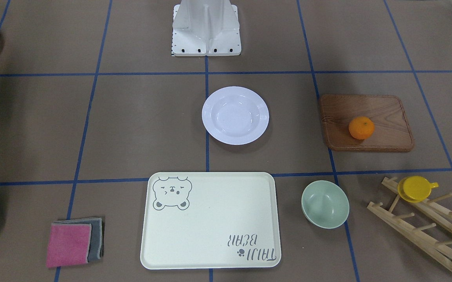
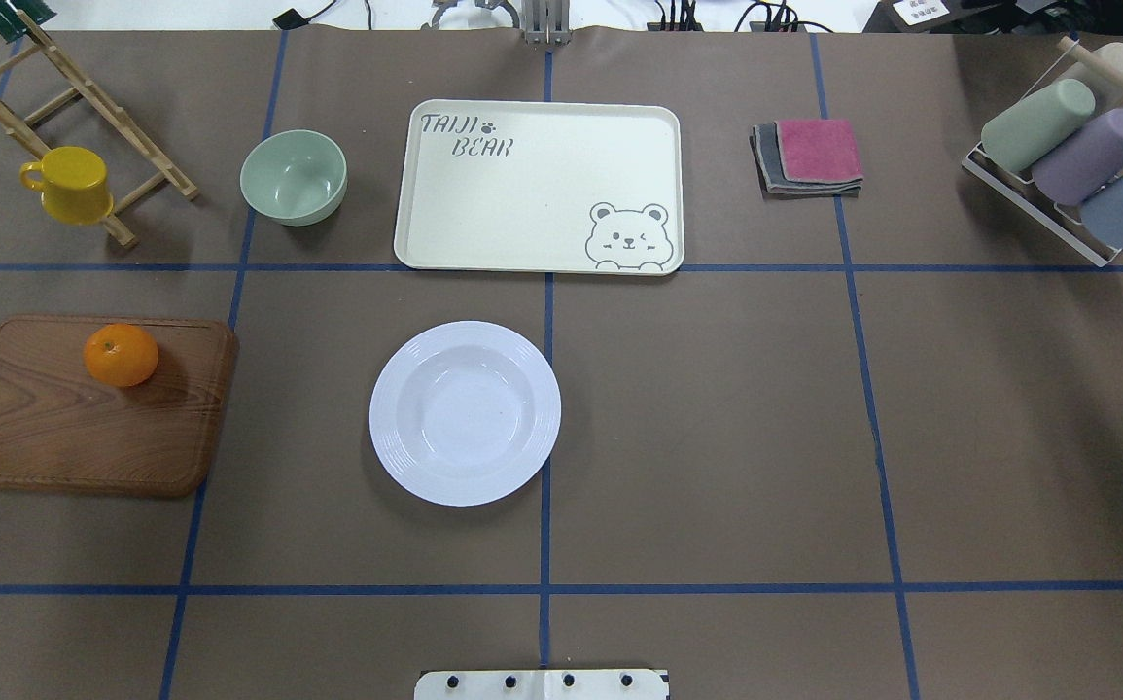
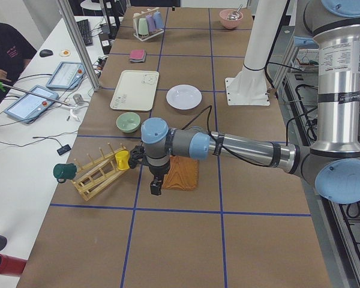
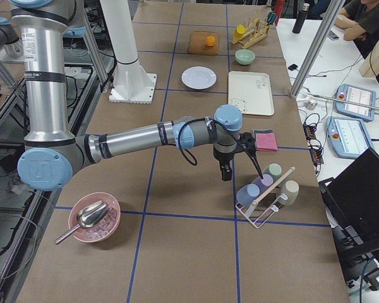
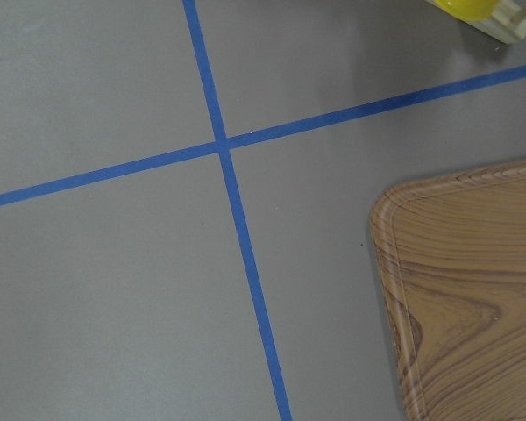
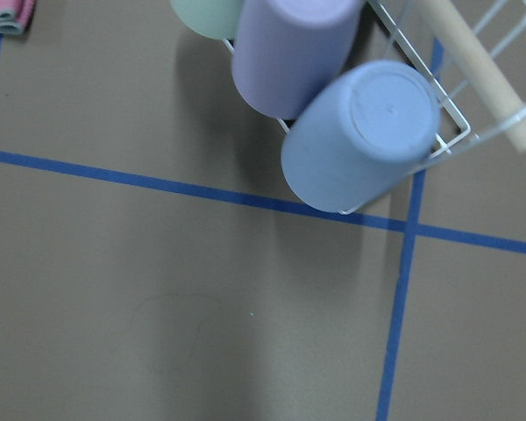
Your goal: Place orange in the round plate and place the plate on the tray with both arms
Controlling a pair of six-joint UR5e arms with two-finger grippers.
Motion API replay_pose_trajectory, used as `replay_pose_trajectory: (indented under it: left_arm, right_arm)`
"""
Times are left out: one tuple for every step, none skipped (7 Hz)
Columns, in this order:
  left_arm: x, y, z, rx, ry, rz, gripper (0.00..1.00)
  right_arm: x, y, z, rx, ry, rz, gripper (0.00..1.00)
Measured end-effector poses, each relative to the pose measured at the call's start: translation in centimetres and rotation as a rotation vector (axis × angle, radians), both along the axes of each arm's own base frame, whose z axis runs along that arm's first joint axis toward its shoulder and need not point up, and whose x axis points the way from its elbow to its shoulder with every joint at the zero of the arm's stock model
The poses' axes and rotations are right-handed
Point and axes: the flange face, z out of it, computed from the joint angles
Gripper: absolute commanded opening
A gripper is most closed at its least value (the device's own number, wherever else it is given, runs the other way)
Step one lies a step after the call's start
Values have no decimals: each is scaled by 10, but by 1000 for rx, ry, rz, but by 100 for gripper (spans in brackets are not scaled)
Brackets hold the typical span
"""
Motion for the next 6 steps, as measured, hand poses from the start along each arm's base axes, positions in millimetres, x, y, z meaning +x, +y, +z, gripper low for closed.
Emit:
replay_pose_trajectory:
  left_arm:
    - [16, -6, -12, -15, 11, -45, 100]
    - [43, -11, -24, -32, 29, -86, 100]
    - [74, -16, -37, -53, 46, -113, 100]
    - [105, -21, -53, -77, 63, -127, 100]
    - [133, -26, -68, -102, 77, -138, 100]
    - [155, -29, -83, -125, 90, -149, 100]
  right_arm:
    - [-20, 1, -19, -13, -81, -31, 100]
    - [-36, 4, -37, -103, -219, -37, 100]
    - [-49, 2, -58, -216, -345, -36, 100]
    - [-62, -2, -80, -261, -424, -51, 100]
    - [-71, -4, -97, -245, -464, -69, 100]
    - [-79, -7, -116, -231, -479, -69, 100]
